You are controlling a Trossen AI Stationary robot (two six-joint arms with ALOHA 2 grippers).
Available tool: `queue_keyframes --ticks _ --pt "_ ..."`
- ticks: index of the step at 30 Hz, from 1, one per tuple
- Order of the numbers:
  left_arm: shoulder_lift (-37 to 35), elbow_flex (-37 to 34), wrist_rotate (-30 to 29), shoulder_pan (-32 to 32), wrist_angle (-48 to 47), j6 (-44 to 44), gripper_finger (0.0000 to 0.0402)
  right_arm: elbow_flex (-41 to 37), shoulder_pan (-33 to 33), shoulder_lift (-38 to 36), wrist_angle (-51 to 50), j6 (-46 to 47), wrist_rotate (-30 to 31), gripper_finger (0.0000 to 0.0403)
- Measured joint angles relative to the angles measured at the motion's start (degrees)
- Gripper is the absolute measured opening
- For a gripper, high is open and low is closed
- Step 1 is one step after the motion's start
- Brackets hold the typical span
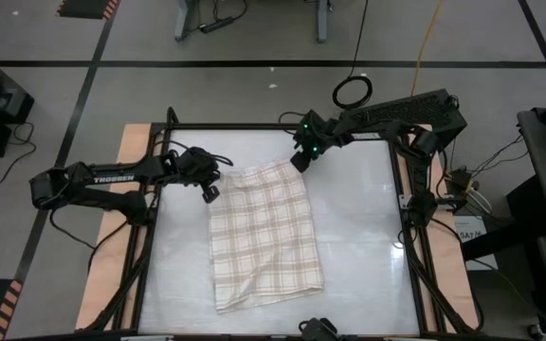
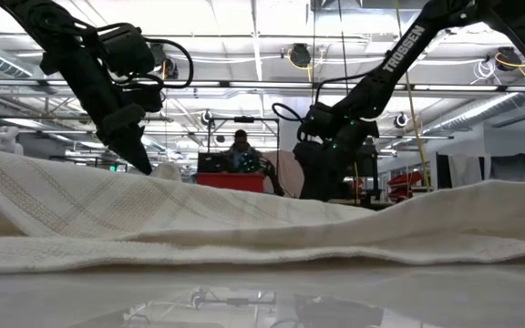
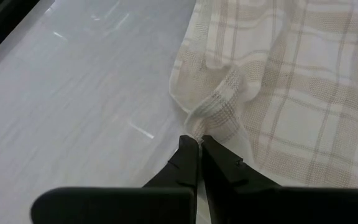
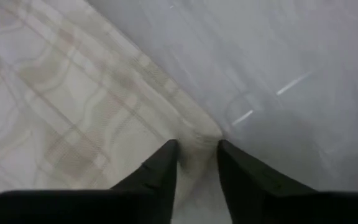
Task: Roll towel
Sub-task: Roll the white towel
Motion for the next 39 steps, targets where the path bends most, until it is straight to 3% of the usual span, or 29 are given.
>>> queue_keyframes --ticks 9,17,30,39 --pt "0.0 0.0 -0.21 0.0 0.2 -0.03 0.0012 -0.04 0.11 0.17 0.14 -2.17 -1.07 0.0008" --pt "0.0 0.0 -5.68 0.0 0.41 0.0 0.0012 -0.17 0.87 -0.92 0.44 -7.32 -0.83 0.0002" --pt "0.0 0.0 -22.37 0.0 11.03 9.95 0.0012 -0.11 0.27 -15.92 0.09 -19.75 9.76 0.0001" --pt "-1.22 0.0 -23.28 -3.78 10.63 10.46 0.0012 -0.97 -0.07 -19.72 -5.19 -23.33 9.53 0.0"
